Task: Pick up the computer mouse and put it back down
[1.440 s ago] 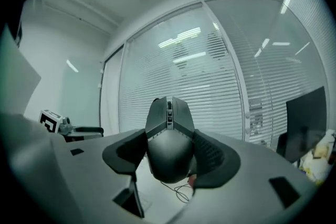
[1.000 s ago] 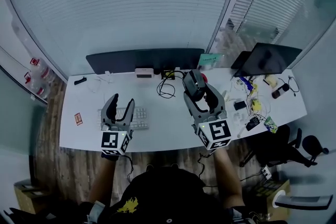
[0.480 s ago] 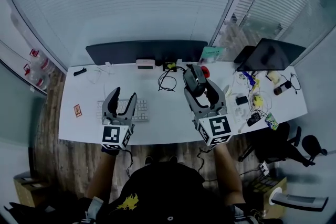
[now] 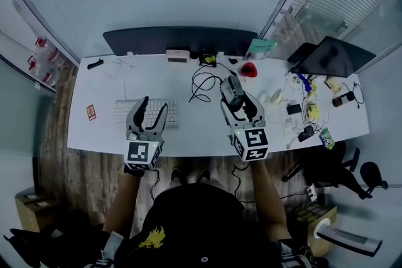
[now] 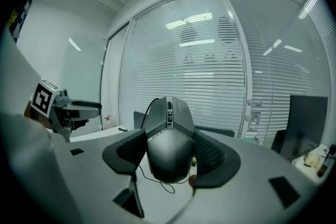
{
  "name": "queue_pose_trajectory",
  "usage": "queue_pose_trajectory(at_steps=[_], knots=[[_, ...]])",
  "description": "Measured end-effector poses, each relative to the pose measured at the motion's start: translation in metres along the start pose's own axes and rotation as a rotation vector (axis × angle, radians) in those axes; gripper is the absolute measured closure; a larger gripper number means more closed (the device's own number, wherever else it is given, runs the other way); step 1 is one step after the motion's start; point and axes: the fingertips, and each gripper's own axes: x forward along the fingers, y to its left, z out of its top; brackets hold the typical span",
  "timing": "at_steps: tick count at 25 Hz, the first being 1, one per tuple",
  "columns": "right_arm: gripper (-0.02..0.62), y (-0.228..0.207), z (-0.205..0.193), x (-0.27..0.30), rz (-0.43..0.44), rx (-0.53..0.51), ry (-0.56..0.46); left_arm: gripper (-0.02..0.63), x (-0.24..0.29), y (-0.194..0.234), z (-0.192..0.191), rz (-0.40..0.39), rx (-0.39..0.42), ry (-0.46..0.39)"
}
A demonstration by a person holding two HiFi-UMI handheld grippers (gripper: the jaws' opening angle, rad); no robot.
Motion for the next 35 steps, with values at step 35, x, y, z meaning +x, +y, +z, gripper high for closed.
queue_pose_trajectory(at_steps=[35], knots=[[0.302,0.034,-0.353,0.059,-0.039,0.134,0.619,0.371,0.026,-0.049,-0.214,-0.038,-0.036,0.337]])
